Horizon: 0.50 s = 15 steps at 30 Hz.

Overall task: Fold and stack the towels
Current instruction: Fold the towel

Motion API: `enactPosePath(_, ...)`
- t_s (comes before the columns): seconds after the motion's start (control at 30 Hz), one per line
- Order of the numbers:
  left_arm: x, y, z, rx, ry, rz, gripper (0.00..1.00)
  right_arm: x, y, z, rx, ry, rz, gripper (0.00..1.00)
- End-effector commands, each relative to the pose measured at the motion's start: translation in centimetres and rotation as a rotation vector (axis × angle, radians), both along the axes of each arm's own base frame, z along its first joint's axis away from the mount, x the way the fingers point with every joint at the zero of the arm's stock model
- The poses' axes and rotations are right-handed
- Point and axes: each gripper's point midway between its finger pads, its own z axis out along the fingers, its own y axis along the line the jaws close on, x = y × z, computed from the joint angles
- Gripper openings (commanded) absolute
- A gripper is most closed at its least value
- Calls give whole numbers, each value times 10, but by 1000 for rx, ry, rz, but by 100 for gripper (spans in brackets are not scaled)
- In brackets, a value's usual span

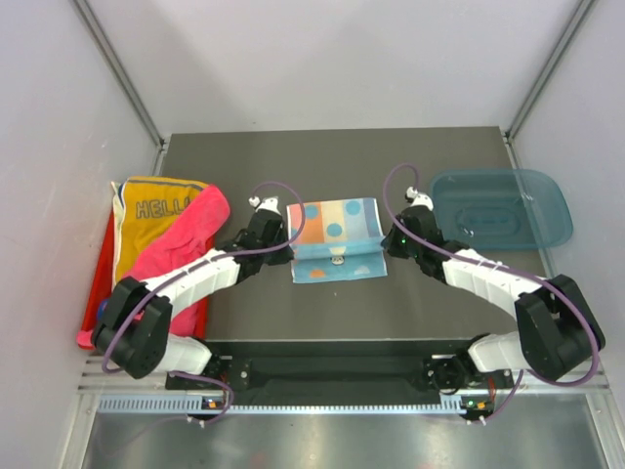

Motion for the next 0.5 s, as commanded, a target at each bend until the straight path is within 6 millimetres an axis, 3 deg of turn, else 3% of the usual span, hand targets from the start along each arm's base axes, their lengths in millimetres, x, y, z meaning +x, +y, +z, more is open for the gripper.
enactPosePath(0.0, 1, -3, -6, -10, -6, 6, 0, 0, 4, 4, 16, -19, -6, 0)
enactPosePath(0.13, -3, -4, -16, -8, 16, -2, 0, -4, 6, -2, 18, -1, 6, 0)
enactPosePath(0.27, -7, -7, -22, -14, 25, -15, 2, -7, 5, -7, 15, 13, 7, 9)
enactPosePath(0.37, -12, -9, -24, -17, 30, -30, 17, -9, 5, -5, 22, 15, 9, 19)
enactPosePath(0.47, -16, -10, -18, -29, 22, -51, 35, -15, 2, -4, 21, 22, 7, 36)
